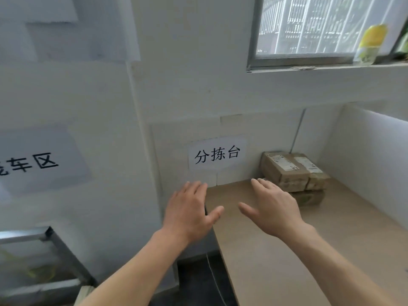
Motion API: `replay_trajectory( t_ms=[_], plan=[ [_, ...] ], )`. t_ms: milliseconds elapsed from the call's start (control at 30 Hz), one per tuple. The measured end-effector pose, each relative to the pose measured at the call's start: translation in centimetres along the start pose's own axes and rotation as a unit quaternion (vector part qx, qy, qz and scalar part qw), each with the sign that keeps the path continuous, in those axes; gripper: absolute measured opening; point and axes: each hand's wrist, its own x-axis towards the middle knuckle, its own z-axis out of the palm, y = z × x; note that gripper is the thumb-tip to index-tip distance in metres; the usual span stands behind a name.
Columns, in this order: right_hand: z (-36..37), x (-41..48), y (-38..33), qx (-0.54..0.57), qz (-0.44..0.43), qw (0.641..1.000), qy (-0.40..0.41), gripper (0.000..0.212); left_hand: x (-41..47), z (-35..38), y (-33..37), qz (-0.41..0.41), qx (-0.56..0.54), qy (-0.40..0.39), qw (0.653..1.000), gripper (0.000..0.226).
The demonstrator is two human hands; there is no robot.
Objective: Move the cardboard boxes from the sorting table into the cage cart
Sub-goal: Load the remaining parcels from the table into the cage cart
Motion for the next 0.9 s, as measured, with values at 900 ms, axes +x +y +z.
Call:
replay_trajectory(
  t_ms=[900],
  plan=[
    [5.2,9.1,18.7,-0.006,0.301,0.953,-0.037,0.065,24.4,12.9,11.1,0.119,-0.147,-0.111,0.976,0.072]
  ],
)
